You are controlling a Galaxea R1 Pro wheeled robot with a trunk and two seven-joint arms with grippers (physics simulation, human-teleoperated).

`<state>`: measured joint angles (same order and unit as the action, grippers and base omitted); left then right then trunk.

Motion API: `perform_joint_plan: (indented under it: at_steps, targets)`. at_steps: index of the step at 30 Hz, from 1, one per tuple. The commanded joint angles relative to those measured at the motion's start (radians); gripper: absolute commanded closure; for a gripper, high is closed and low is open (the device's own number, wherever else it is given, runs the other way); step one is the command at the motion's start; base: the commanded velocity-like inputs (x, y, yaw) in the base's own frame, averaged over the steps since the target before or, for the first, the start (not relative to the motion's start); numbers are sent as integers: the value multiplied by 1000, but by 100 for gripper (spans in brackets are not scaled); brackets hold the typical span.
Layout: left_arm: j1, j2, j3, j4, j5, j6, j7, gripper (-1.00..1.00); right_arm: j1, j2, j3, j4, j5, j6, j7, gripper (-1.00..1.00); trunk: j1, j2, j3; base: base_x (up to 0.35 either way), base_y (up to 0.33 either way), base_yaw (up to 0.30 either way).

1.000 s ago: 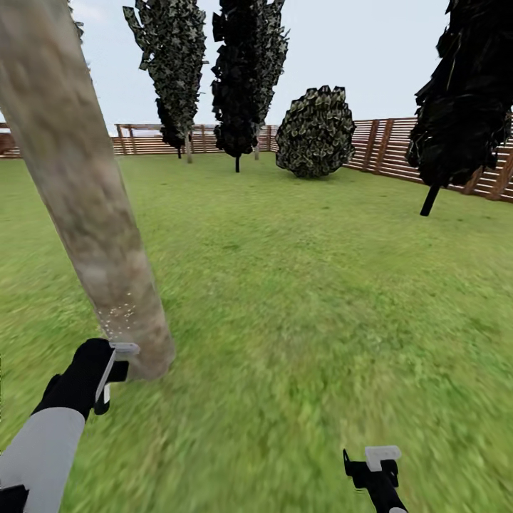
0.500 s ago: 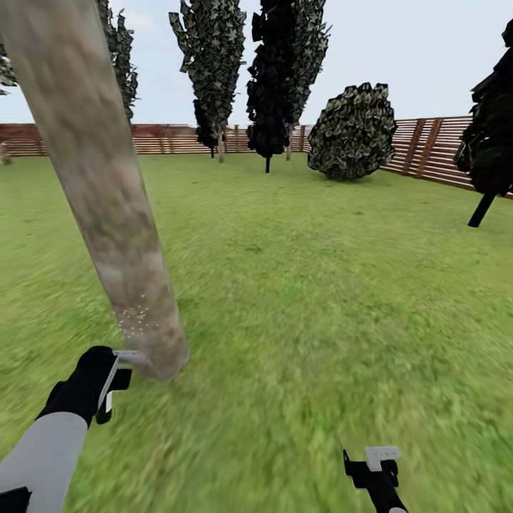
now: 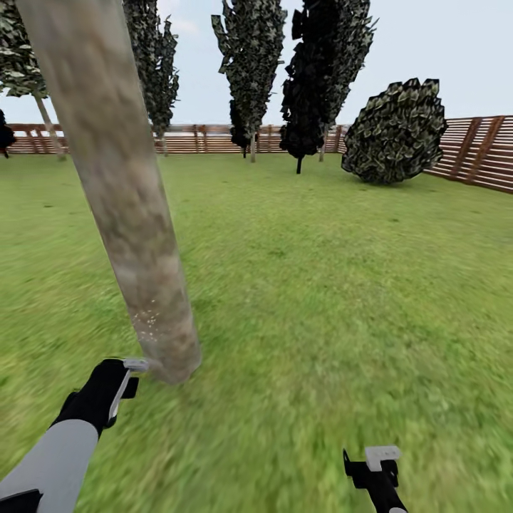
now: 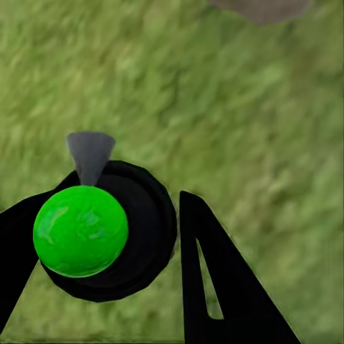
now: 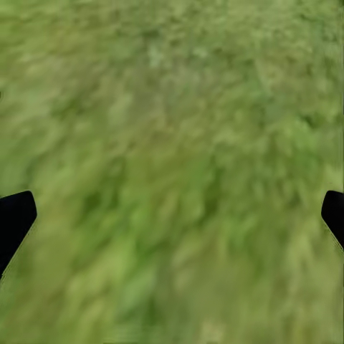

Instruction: In the garden, pick up the pesticide atomizer on the floor and spray pesticide onto both trees until each tree trunk is fully covered.

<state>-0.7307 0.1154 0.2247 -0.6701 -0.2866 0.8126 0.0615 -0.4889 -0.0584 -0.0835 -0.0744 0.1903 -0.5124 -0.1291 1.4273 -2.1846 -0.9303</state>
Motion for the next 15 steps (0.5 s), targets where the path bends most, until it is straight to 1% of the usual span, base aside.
perform_joint_plan:
  at_steps: [1, 3, 5, 11, 15]
  targets:
    - [9, 0, 1, -5, 4, 3, 11, 100, 0, 0, -8, 1, 10, -3, -3, -100, 0, 0, -1, 236, -186, 177]
    - [24, -2, -1, -9, 5, 2, 26, 100, 0, 0, -8, 1, 10, -3, -3, -100, 0, 0, -1, 220, -197, 74]
    - [30, -10, -2, -16, 8, 1, 33, 100, 0, 0, -8, 1, 11, -3, -3, -100, 0, 0, -1, 65, -252, 18]
    - [31, -22, -1, -26, 12, 0, 35, 100, 0, -1, -9, 1, 11, -3, -4, -100, 0, 0, -1, -26, -272, 3]
    - [31, -24, 2, -26, 13, -2, 28, 100, 0, 0, -9, 1, 11, -3, -4, -100, 0, 0, -1, -2, -275, 0]
